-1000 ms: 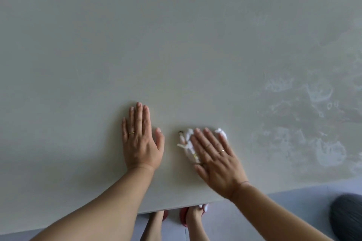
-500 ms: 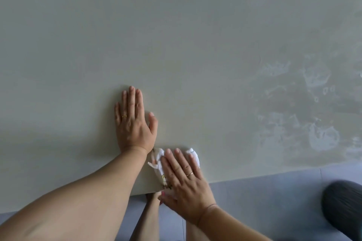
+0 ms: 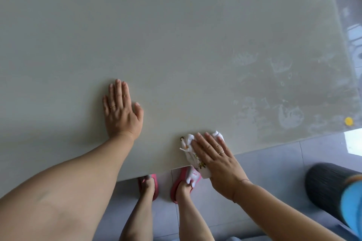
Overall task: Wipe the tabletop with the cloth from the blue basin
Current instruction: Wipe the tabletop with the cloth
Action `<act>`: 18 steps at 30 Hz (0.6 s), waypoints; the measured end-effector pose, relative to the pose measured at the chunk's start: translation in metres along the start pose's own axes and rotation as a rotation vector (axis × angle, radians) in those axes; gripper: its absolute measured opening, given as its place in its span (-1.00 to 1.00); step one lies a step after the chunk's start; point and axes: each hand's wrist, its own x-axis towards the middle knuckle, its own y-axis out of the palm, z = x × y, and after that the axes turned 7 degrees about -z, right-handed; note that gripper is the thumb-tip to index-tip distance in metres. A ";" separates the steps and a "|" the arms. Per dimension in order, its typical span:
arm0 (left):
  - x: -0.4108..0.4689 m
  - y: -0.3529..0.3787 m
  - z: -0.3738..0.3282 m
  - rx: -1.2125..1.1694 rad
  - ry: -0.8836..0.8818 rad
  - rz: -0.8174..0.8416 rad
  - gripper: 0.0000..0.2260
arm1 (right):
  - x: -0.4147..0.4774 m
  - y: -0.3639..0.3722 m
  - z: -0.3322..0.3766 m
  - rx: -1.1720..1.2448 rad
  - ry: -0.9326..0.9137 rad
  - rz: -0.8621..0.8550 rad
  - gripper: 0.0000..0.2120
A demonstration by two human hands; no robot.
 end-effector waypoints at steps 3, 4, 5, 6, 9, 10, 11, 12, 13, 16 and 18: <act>0.001 -0.010 -0.005 0.015 -0.013 0.100 -0.41 | -0.002 -0.017 0.013 0.391 0.264 -0.014 -0.39; 0.003 -0.014 -0.006 0.022 -0.019 0.140 -0.43 | -0.003 -0.026 0.016 0.550 0.389 -0.051 -0.51; 0.005 -0.019 -0.008 0.026 -0.023 0.184 -0.43 | -0.004 -0.038 0.018 0.741 0.523 -0.068 -0.65; 0.007 -0.025 -0.011 0.018 -0.032 0.229 -0.42 | -0.005 -0.049 0.020 0.971 0.643 -0.068 -0.74; 0.001 -0.058 -0.035 -0.260 -0.131 0.395 -0.56 | -0.013 -0.077 0.027 1.608 0.749 -0.062 -0.64; -0.005 -0.070 -0.047 -0.453 -0.212 0.476 -0.62 | -0.015 -0.086 0.030 1.757 0.719 -0.084 -0.57; -0.014 -0.084 -0.060 -0.660 -0.311 0.572 -0.65 | -0.016 -0.094 0.034 1.849 0.679 -0.105 -0.53; -0.024 -0.098 -0.072 -0.858 -0.430 0.676 -0.65 | -0.016 -0.100 0.038 1.909 0.652 -0.126 -0.51; -0.033 -0.111 -0.083 -1.026 -0.539 0.781 -0.62 | -0.016 -0.105 0.041 1.965 0.653 -0.144 -0.51; -0.049 -0.134 -0.100 -1.340 -0.696 1.031 -0.47 | -0.018 -0.117 0.044 2.105 0.660 -0.130 -0.59; -0.054 -0.143 -0.106 -1.372 -0.664 1.060 -0.48 | -0.021 -0.126 0.042 2.098 0.615 -0.087 -0.63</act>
